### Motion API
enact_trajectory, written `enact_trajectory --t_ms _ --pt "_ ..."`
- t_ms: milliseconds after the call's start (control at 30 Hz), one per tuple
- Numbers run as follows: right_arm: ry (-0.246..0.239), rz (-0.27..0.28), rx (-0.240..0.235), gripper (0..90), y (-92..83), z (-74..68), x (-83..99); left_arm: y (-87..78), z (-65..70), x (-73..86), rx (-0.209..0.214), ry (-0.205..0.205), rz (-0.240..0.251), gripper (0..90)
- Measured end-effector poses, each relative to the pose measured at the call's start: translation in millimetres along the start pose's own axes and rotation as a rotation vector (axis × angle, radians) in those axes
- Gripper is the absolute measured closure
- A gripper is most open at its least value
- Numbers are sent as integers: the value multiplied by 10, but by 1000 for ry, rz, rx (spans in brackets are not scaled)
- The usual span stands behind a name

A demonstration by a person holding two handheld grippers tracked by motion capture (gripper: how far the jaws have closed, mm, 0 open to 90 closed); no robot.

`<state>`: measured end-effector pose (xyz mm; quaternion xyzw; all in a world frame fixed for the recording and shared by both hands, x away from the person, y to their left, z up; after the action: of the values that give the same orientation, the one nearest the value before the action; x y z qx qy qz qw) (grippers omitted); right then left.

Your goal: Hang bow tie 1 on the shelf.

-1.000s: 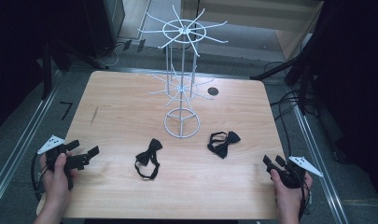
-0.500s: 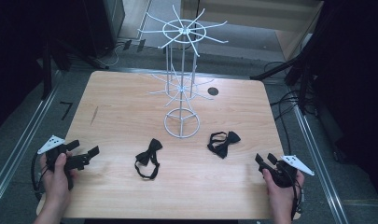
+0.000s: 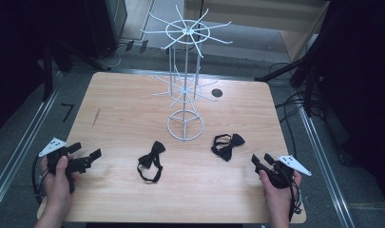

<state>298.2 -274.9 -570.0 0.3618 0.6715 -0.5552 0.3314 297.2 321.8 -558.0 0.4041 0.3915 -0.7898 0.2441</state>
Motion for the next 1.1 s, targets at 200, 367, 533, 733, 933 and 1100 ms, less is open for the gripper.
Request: enact_trajectory --t_ms 200,367,533,733,933,1100 --pt "-5 2 -5 400 38 -106 -19 3 2 2 -1 5 -5 0" --pt "-24 -1 -16 393 72 -211 -26 5 5 2 0 6 -6 0" --pt "-35 -2 -25 392 99 -270 -31 5 5 2 0 7 -7 0" --pt "-24 -3 -31 392 137 -330 -48 9 12 5 0 7 -9 0" --pt "-23 -6 -44 391 220 -451 -75 9 13 6 -1 10 -11 0" --pt "-24 -9 -54 381 275 -555 -84 7 14 5 2 9 -8 0"
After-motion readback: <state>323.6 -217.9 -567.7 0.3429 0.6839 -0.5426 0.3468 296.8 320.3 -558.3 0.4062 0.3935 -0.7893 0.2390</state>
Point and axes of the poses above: each handheld gripper's, and its own axes: y roughly forward along the jaws, x roughly out of its underside, z roughly to its right, the point moved 7 cm from there along y, roughly forward along the jaws, and after that the axes turned 10 degrees about x, right-handed, at the moved point
